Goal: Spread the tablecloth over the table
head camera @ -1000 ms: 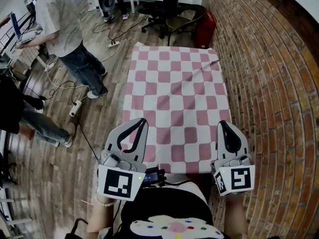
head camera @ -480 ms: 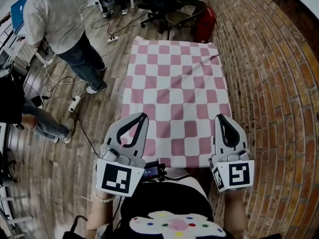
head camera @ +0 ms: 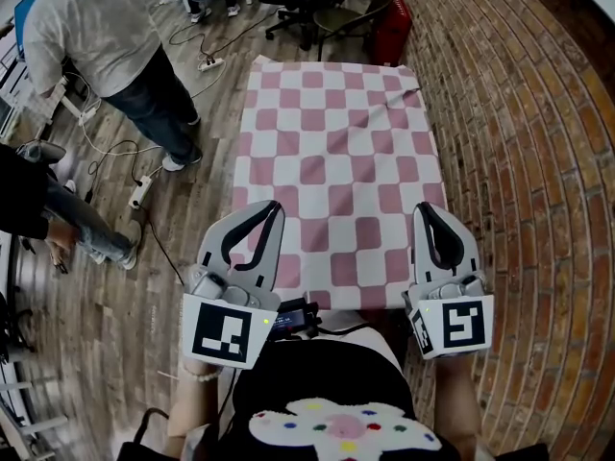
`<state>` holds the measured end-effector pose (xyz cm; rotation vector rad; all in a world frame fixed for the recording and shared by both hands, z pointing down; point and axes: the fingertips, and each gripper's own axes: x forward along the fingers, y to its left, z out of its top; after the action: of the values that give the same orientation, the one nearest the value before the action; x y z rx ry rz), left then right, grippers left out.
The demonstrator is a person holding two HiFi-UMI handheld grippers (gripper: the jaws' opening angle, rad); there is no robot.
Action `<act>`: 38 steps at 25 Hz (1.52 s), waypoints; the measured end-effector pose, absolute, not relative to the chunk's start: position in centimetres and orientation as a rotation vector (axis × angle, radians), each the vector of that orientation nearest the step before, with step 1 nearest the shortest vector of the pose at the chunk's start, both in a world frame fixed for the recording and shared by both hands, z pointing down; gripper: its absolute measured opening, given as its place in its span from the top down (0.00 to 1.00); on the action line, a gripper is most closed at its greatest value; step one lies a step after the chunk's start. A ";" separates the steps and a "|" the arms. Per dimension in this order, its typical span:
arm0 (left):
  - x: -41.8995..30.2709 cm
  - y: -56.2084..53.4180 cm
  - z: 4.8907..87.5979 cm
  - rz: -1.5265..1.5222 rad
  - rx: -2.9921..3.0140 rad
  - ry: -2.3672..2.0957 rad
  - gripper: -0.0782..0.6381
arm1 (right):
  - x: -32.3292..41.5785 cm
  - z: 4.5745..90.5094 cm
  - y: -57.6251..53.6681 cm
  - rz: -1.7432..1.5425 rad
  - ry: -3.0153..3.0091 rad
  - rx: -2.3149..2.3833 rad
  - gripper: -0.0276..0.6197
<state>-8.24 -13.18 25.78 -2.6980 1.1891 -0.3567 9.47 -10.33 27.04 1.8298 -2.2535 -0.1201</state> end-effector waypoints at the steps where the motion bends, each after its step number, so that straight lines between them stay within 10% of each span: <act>1: -8.3 -13.2 25.8 -0.357 -2.700 1.187 0.87 | 9.4 27.0 -10.3 -0.120 -2.253 1.829 0.89; 38: -9.2 -13.5 26.1 -0.349 -2.710 1.280 0.87 | 8.4 27.3 -10.2 -0.142 -2.247 1.777 0.90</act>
<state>-9.24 -13.49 26.09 -2.7104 1.2801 -0.3491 8.39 -10.17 27.27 1.7774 -2.2472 -0.1420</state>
